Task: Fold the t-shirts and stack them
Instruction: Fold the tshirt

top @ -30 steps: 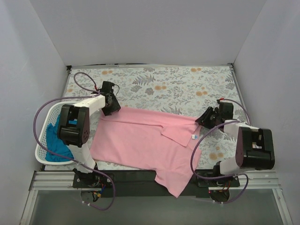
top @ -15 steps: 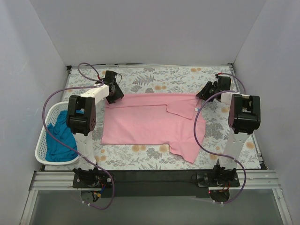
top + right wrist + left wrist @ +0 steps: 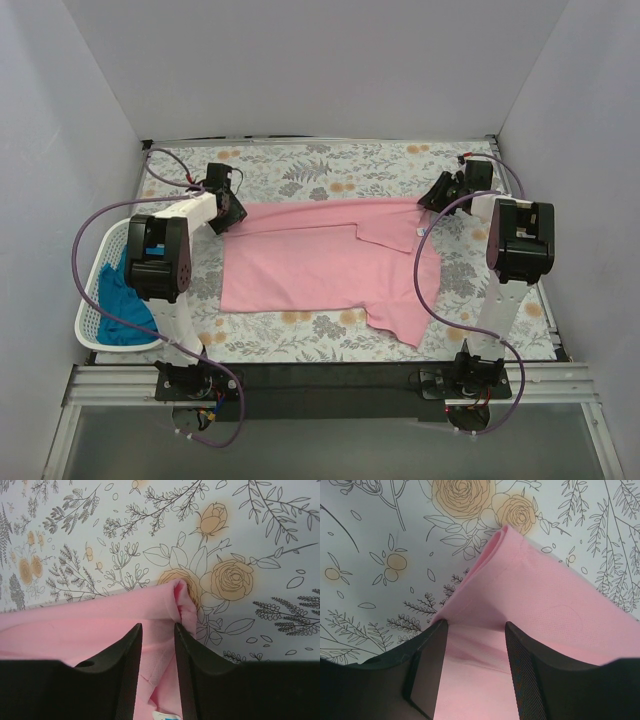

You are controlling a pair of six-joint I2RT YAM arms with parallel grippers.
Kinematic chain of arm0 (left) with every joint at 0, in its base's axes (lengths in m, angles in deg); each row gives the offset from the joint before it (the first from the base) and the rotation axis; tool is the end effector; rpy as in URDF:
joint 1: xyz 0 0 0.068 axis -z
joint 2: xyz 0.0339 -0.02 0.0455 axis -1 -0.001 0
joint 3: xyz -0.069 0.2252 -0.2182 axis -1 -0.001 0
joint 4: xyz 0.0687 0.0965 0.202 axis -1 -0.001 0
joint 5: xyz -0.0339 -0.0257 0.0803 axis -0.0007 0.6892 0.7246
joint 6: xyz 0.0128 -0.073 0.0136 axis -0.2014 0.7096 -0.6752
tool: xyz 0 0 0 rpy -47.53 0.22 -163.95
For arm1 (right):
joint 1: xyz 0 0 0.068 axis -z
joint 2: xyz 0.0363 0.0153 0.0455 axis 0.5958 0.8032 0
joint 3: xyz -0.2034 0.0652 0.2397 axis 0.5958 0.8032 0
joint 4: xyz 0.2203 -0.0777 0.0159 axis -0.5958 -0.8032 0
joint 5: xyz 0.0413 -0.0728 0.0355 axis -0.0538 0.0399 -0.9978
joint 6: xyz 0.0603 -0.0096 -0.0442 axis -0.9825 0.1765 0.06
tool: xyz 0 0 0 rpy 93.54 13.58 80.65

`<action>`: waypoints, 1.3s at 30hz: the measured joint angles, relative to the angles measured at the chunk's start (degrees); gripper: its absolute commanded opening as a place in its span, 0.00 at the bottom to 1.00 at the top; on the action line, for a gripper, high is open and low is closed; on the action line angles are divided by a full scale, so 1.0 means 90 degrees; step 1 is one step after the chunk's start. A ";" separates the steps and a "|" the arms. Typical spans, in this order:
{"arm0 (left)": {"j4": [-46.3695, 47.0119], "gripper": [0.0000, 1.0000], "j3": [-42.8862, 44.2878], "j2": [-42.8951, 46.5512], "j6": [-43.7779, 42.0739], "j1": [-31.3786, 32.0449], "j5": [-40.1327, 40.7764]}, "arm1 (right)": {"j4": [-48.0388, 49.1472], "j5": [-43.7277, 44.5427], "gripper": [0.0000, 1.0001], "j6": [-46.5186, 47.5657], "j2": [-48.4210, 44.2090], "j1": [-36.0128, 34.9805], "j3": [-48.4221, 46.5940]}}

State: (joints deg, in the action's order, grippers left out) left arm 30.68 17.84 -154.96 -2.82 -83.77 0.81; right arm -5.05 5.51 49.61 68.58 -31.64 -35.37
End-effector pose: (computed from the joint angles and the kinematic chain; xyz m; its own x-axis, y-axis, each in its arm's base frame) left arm 0.4011 -0.0297 0.2031 -0.2205 -0.9297 -0.2951 -0.8569 0.3292 -0.3966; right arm 0.4641 -0.0172 0.1909 -0.6823 0.4565 -0.5710 0.1178 0.8395 0.5303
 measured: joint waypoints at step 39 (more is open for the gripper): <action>-0.1627 0.45 -0.3849 0.4838 0.0867 0.1452 0.0051 | -0.3016 0.2659 0.55 0.0981 -0.4942 -0.2382 0.3713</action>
State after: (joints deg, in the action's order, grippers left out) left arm 16.04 -16.81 -111.42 4.99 -70.70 1.26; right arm -32.20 29.44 58.44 24.10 -53.08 -1.95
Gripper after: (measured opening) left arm 0.458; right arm 0.555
